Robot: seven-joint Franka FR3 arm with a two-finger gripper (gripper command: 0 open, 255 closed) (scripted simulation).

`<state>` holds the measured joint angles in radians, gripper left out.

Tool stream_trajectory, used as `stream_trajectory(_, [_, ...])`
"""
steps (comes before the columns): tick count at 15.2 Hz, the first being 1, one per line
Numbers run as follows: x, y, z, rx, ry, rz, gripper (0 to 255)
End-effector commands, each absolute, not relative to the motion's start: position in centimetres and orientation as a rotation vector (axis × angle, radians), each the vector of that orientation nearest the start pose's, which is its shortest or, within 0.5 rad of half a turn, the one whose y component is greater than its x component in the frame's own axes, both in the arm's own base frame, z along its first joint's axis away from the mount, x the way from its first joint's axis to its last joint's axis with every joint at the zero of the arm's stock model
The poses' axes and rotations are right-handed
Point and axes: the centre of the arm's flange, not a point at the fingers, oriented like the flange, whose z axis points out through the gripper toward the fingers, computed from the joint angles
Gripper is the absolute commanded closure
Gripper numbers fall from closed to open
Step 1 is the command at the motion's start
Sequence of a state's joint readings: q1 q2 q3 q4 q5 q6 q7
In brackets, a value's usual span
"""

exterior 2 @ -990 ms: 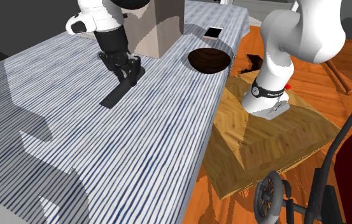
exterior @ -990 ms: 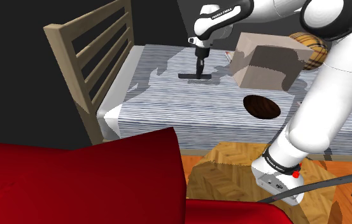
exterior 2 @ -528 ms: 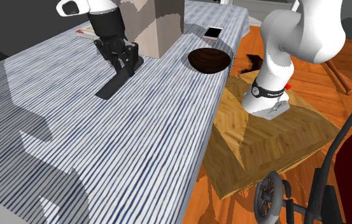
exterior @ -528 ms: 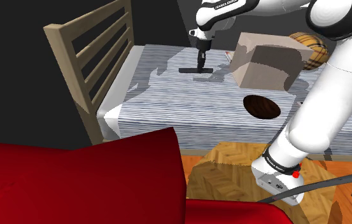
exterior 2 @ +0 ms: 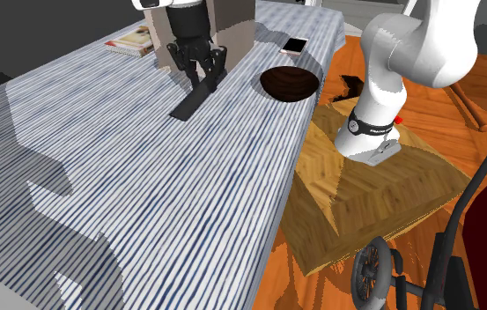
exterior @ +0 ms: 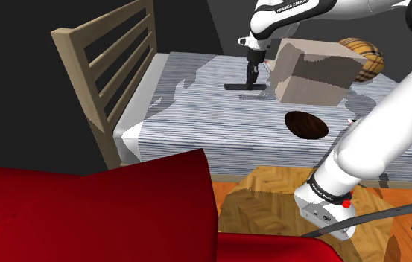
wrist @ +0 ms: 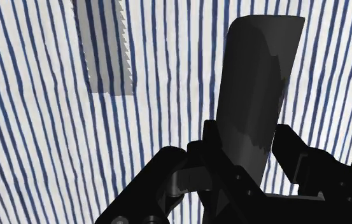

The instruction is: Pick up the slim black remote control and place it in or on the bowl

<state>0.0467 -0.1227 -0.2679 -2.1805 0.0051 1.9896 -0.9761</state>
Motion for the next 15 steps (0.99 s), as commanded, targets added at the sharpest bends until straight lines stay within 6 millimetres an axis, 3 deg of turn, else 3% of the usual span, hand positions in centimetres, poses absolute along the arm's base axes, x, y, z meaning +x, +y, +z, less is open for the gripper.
stream_trajectory(1, [46.7,-12.1,43.5,-2.852,-1.133,0.06,255])
stream_trajectory(15, [29.1,-17.7,43.0,-2.852,-1.133,0.06,255])
